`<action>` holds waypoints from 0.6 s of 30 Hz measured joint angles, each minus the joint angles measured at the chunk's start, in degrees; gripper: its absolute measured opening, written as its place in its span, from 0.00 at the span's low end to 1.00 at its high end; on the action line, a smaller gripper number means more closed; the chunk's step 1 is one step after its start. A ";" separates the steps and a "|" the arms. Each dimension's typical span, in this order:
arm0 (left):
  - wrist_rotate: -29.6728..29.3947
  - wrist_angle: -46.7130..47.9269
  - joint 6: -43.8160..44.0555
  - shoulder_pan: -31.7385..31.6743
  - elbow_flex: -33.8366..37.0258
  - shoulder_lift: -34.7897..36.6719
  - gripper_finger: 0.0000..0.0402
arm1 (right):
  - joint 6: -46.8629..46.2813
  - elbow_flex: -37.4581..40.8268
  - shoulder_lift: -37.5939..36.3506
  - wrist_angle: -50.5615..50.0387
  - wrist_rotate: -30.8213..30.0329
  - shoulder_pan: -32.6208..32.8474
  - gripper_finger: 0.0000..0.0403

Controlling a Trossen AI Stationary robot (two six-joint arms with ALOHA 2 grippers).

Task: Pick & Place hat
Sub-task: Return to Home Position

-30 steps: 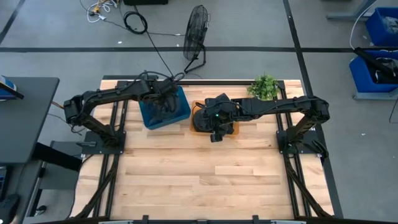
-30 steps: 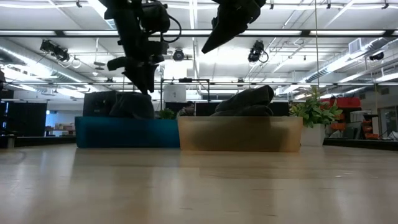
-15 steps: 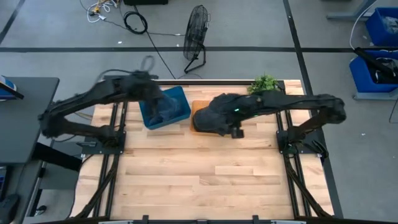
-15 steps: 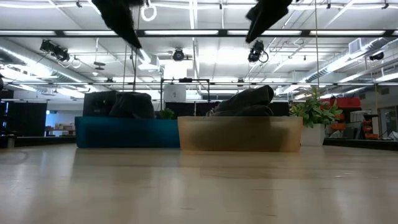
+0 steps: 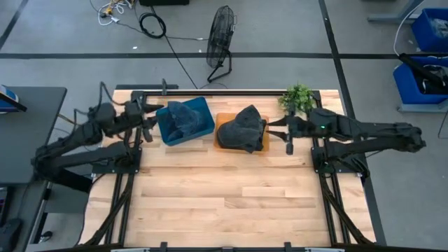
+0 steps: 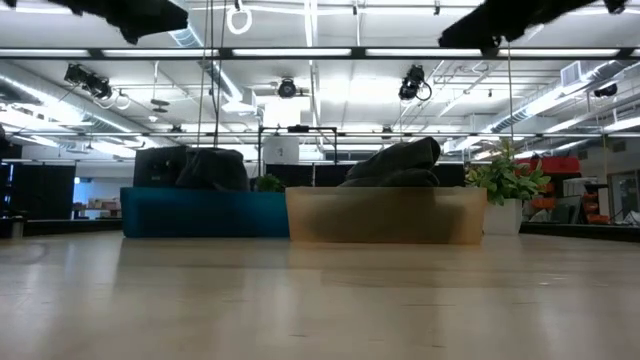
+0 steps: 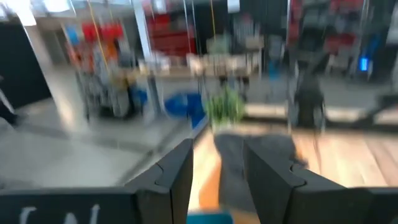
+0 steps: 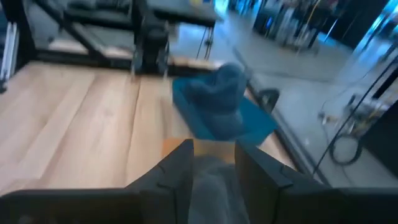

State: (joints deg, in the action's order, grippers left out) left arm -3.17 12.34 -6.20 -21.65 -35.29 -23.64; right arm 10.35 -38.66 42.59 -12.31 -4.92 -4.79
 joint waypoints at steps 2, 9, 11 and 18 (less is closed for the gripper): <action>-0.26 -7.32 0.17 -0.07 5.35 3.36 0.35 | -0.01 4.13 -4.00 3.32 -0.01 -0.33 0.30; -8.00 -9.96 3.06 -0.09 13.14 12.04 0.35 | -5.96 14.17 -16.74 6.73 -0.01 -1.42 0.30; -7.99 -10.11 3.50 -0.09 14.15 13.93 0.35 | -7.63 16.53 -19.60 8.13 -0.04 -1.42 0.30; -9.78 -7.67 0.99 -0.09 14.85 20.17 0.35 | -9.71 23.52 -28.73 10.11 2.95 -1.40 0.30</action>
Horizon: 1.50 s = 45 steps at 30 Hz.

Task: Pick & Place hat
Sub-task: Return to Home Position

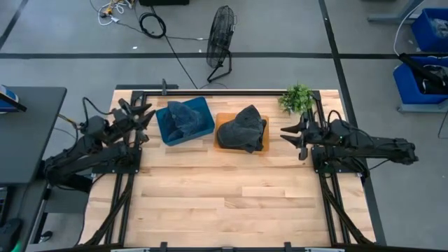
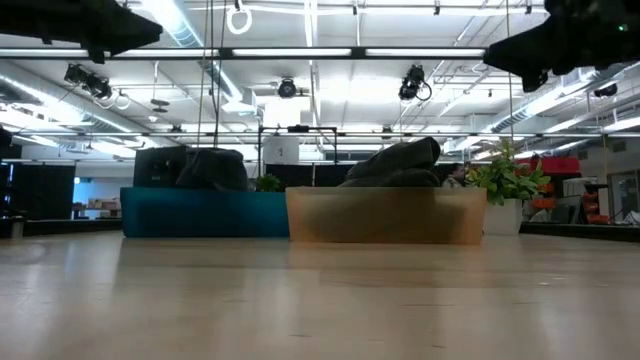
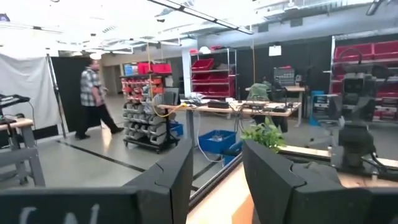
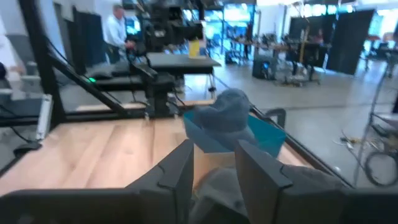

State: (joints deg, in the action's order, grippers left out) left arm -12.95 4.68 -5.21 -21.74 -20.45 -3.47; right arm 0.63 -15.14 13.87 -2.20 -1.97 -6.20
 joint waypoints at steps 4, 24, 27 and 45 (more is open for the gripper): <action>0.01 3.64 2.93 0.00 0.13 3.40 0.35 | 0.73 4.01 -4.38 4.31 2.05 0.00 0.30; 7.29 -11.03 9.13 0.04 19.91 3.11 0.35 | -1.54 14.30 -11.06 11.05 1.87 0.00 0.30; 8.35 -11.71 7.47 0.07 19.91 3.15 0.35 | -0.95 14.28 -11.08 10.45 1.83 0.00 0.30; 11.13 -5.69 6.09 0.11 19.89 2.69 0.35 | -3.17 14.24 -10.25 2.93 0.00 0.04 0.30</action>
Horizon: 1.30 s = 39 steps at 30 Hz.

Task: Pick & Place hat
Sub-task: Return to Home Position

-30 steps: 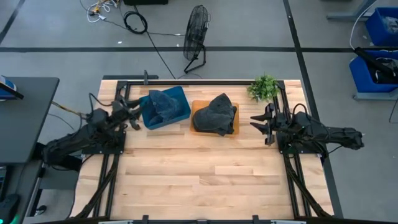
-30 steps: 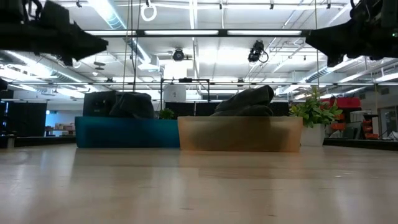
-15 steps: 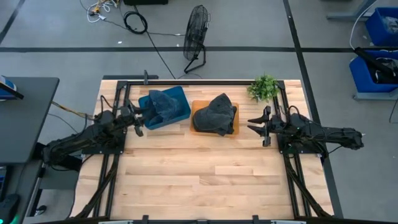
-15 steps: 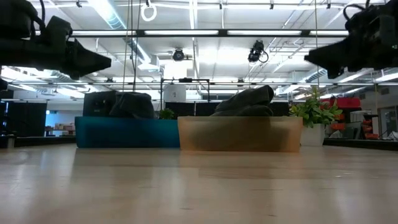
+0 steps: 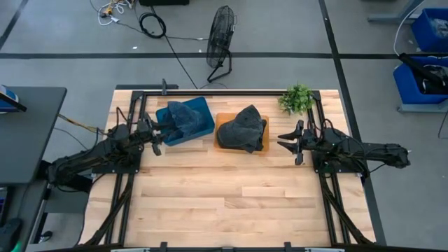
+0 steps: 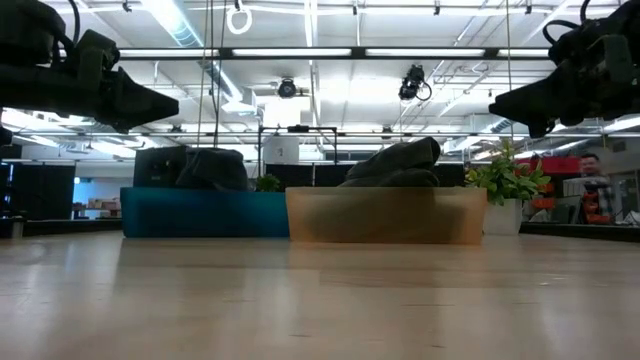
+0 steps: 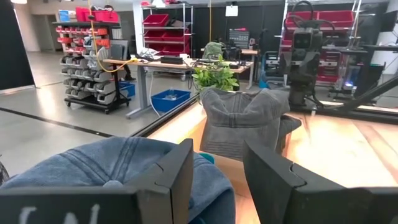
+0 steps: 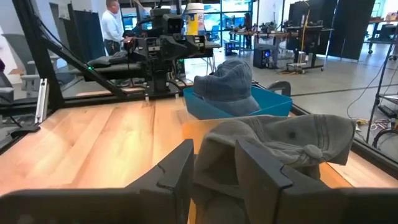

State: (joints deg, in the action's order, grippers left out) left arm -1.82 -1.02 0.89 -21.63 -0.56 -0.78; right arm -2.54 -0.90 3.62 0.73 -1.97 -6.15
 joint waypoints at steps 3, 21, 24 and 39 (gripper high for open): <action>-0.01 -0.03 0.00 -0.02 0.00 0.02 0.35 | 0.01 0.01 0.00 0.00 0.01 0.00 0.30; -0.01 -2.51 -0.06 -0.04 0.11 0.02 0.35 | 0.04 -0.05 0.00 0.02 -0.05 -0.01 0.30; -0.01 -2.61 -0.04 -0.04 0.13 0.02 0.35 | 0.05 -0.05 0.01 0.02 -0.07 0.00 0.30; -0.01 -2.80 -0.07 -0.04 0.13 0.02 0.35 | 0.07 -0.05 0.00 0.03 -0.09 -0.02 0.30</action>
